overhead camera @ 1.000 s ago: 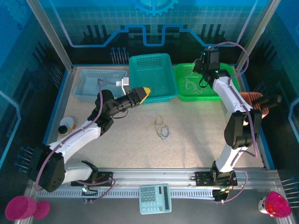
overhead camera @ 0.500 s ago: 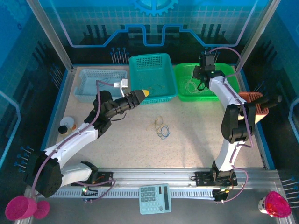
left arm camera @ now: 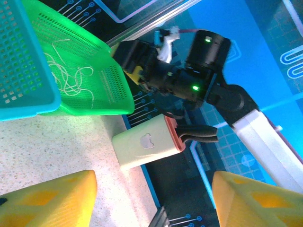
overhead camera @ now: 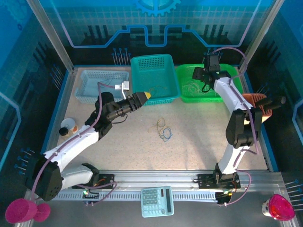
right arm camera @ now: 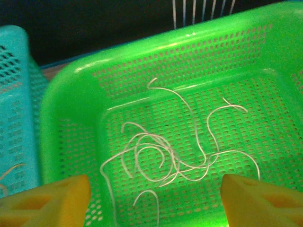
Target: Untangle the cables
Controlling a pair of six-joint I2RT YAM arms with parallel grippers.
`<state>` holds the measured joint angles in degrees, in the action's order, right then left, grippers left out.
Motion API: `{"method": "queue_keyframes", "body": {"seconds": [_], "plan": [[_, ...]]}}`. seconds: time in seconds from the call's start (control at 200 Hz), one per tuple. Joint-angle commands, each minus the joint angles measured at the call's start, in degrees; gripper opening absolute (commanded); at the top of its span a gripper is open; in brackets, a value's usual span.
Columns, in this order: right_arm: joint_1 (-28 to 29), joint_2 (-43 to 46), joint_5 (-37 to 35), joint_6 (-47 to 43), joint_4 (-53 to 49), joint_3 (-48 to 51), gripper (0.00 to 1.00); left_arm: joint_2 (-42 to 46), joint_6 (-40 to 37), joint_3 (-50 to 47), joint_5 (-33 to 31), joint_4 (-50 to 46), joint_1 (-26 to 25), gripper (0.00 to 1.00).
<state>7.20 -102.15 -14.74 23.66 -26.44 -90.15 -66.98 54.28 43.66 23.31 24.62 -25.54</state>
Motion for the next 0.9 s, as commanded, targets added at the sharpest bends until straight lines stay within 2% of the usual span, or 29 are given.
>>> {"method": "queue_keyframes", "body": {"seconds": [0.0,0.19,0.3,0.48,0.7,0.895], "plan": [[2.3,8.4,5.6,2.2,1.2,4.6,0.73,1.7,-2.6,-1.2,-2.7,-3.1,0.5,0.69],[11.4,19.0,8.2,3.6,5.3,19.8,0.72,2.5,-5.9,-2.1,-7.3,-10.1,0.5,0.85],[18.3,21.2,8.3,4.4,7.2,27.6,0.73,2.6,-7.8,-2.2,-9.7,-14.3,0.6,0.99],[26.3,17.4,8.7,5.4,11.3,33.7,0.70,2.5,-10.3,-2.7,-13.1,-20.4,0.7,0.99],[29.8,8.2,10.0,5.5,13.2,30.7,0.62,5.1,-8.6,-4.2,-20.5,-27.9,0.7,0.99],[31.1,2.5,10.6,6.2,14.0,28.2,0.53,7.1,-7.7,-6.4,-21.4,-27.7,1.0,0.99]]}}
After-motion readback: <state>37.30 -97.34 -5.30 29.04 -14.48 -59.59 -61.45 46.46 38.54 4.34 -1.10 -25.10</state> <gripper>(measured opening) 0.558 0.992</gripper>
